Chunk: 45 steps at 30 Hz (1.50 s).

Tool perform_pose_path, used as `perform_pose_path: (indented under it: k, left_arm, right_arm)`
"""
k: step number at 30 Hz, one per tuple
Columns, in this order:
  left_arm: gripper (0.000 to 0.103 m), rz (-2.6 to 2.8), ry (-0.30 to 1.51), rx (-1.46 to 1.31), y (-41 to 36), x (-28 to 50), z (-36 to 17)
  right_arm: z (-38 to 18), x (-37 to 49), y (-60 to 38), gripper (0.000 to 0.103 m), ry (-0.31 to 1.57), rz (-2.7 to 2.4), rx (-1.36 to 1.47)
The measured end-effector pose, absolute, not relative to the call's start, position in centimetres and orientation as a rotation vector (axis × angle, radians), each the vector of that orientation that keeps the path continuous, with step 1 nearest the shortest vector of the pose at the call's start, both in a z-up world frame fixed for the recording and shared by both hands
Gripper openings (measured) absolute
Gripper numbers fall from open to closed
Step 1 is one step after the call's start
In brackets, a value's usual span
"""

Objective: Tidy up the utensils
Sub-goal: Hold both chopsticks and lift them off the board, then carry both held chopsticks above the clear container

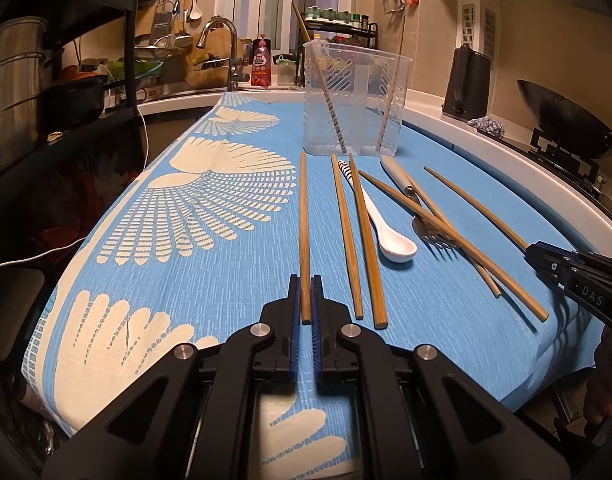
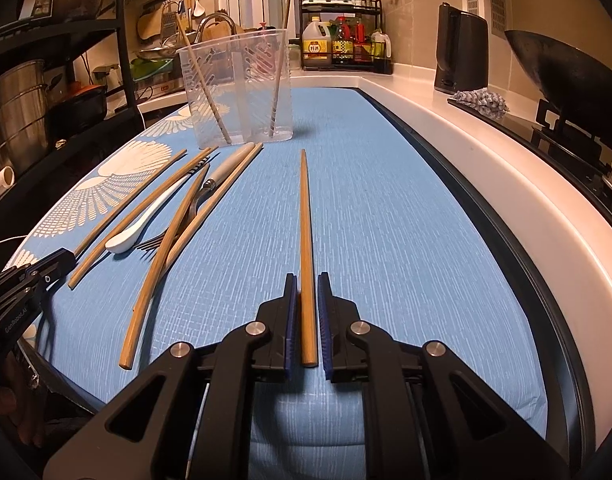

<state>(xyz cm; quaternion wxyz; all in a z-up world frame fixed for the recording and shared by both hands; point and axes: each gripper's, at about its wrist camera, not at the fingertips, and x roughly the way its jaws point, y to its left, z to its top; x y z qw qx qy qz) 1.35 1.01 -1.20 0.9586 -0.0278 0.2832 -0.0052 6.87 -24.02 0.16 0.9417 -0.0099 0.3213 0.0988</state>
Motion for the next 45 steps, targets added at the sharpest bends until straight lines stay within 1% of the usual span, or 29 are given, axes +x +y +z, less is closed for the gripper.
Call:
perform_pose_path:
  k: [10, 23, 27, 34, 45]
  left_arm:
    - [0.005, -0.011, 0.573, -0.054, 1.0, 1.6, -1.2]
    - [0.005, -0.012, 0.574, -0.05, 1.0, 1.7, -1.1]
    - [0.005, -0.011, 0.574, -0.049, 1.0, 1.7, -1.1]
    - [0.005, -0.003, 0.568, -0.047, 0.9, 1.5, -0.9]
    - [0.005, -0.002, 0.452, -0.012, 1.2, 0.5, 3.3]
  right_arm:
    - [0.2, 7.0, -24.1, 0.009, 0.658, 0.199, -0.018]
    - [0.2, 7.2, -24.2, 0.009, 0.664, 0.203, -0.013]
    - [0.2, 7.2, -24.2, 0.007, 0.665, 0.204, -0.013]
    - [0.3, 7.1, -24.2, 0.007, 0.661, 0.202, -0.01]
    - [5.3, 5.5, -24.8, 0.007, 0.528, 0.204, 0.008]
